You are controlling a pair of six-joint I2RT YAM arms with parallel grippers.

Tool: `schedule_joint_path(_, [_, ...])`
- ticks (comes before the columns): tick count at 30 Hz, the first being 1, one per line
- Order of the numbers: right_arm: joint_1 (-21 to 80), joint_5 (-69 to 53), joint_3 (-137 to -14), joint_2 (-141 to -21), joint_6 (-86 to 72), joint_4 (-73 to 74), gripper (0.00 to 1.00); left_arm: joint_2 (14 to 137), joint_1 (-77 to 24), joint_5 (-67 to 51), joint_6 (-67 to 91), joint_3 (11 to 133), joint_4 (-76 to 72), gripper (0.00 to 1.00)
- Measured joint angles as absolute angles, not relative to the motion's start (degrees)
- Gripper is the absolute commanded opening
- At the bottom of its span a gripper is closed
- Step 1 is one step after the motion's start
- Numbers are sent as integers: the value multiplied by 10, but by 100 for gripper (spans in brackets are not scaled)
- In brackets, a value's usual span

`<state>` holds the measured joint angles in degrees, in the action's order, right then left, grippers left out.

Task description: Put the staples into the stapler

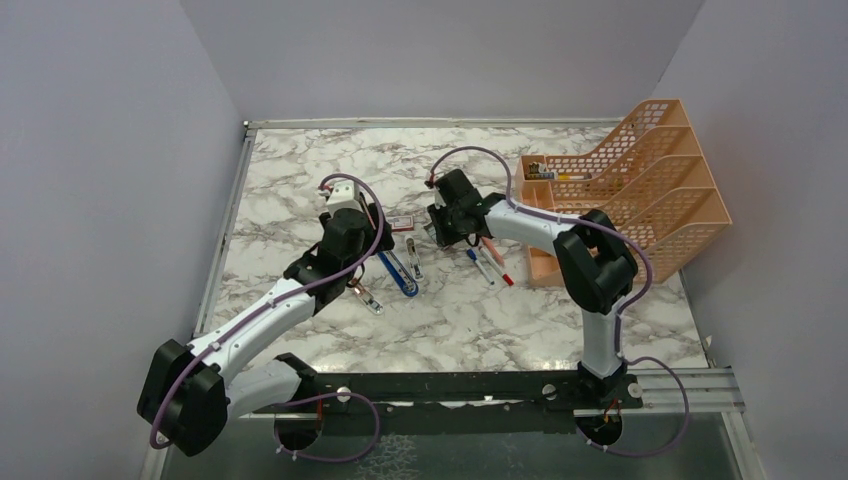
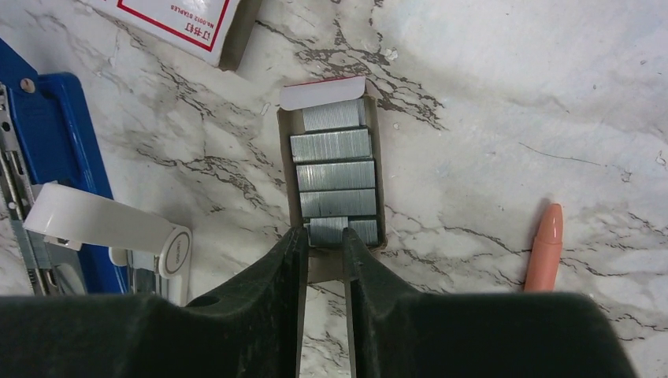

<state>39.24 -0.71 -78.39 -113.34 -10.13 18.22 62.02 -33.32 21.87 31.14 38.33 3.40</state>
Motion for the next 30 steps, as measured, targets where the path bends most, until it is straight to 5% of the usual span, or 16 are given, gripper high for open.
schedule_joint_path(15, [400,21,-798,-1151,-89,198,31,606,-333,220,311,383,44,77])
schedule_joint_path(30, [406,40,-805,-1156,-88,198,17,606,-333,221,311,383,49,77])
